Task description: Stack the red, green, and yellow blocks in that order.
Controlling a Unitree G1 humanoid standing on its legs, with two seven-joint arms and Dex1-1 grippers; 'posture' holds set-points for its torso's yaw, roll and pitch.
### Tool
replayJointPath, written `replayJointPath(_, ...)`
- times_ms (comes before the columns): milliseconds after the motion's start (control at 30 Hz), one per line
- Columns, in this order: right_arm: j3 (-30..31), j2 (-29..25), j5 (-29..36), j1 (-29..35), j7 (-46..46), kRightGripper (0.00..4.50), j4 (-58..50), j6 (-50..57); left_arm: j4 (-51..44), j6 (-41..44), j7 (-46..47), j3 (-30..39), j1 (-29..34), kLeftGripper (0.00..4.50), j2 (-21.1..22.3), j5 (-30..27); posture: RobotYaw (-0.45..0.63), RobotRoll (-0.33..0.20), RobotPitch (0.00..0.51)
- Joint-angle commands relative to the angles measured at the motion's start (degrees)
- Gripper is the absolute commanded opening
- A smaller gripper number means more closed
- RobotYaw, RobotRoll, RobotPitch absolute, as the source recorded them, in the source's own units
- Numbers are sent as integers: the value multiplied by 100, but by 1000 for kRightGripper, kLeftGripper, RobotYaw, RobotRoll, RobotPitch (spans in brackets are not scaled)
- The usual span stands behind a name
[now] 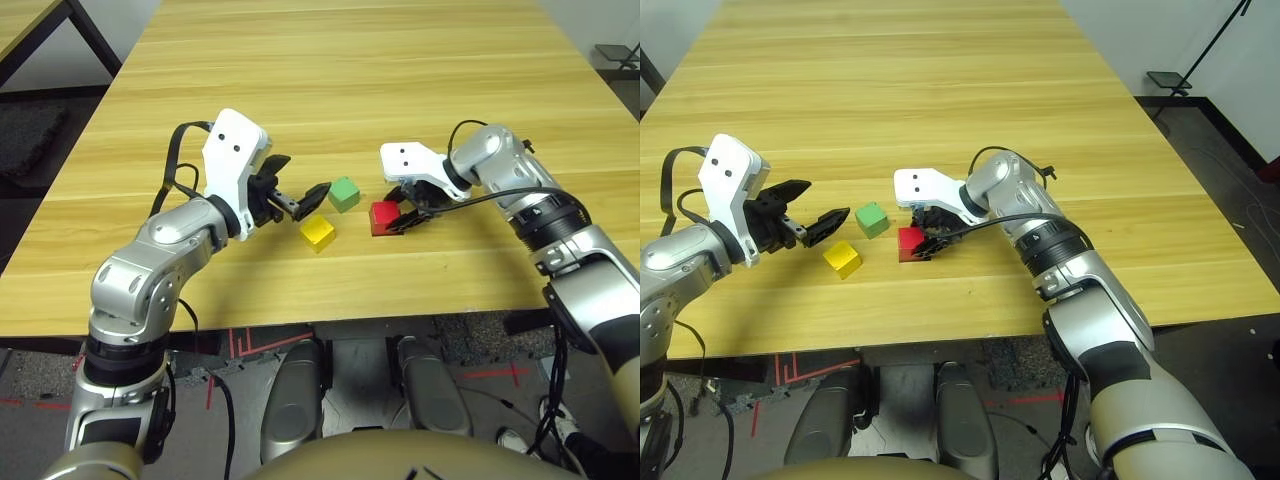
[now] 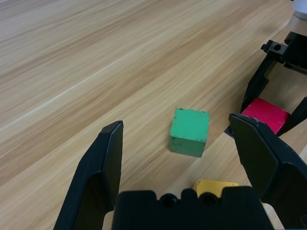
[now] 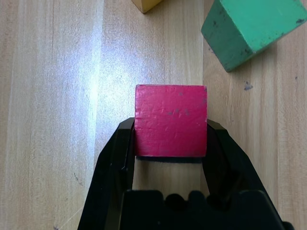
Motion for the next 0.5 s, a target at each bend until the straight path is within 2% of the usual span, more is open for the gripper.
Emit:
replayJointPath(33, 75, -77, -37, 148, 11, 2049, -24, 16, 78, 33, -75, -21, -54, 4500, 30, -2, 498, -232, 162)
replayJointPath(500, 38, -198, 15, 379, -17, 2049, -198, -71, 320, -15, -271, -134, -232, 4500, 63, 66, 472, -210, 165)
